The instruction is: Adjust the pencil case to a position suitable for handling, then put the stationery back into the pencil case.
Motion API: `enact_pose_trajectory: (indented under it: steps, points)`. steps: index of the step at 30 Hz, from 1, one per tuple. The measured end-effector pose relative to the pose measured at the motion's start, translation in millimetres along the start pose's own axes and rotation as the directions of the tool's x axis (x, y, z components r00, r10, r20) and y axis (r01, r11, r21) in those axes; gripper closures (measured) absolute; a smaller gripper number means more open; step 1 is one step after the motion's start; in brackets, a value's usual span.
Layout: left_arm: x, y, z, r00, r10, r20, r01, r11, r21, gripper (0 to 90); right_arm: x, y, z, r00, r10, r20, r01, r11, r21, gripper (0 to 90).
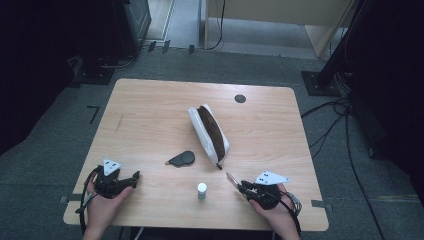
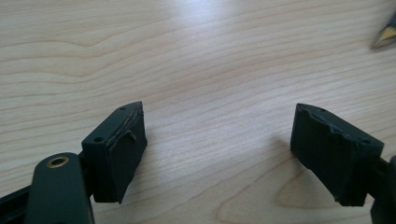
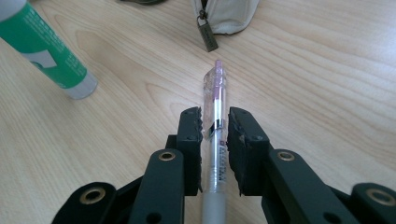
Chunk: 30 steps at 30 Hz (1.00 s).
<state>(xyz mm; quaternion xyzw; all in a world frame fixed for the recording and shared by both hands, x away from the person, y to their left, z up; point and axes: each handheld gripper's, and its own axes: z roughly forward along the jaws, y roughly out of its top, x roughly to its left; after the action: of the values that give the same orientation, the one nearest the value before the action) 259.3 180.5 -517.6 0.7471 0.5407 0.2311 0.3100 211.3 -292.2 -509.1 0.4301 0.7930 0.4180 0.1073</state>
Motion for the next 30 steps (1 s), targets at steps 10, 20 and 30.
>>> enact_pose_trajectory:
  steps: [10,20,30]
  points:
    - [-1.5,-0.4,0.1,0.9999,-0.010,-0.008,0.010,0.9999,0.005,13.9,2.0,1.7,-3.3,0.9991,0.028,-0.032,-0.028,1.000,-0.011,75.6]
    - [-1.0,0.0,0.7,1.0000,-0.001,0.002,0.001,1.0000,0.009,12.2,4.1,-0.2,0.6,0.9999,0.012,0.000,-0.012,1.000,0.020,77.5]
    - [-1.0,0.0,0.7,1.0000,-0.002,0.002,0.002,1.0000,0.009,12.2,5.8,-0.7,-1.2,0.9984,-0.005,0.055,0.002,0.999,0.040,78.2]
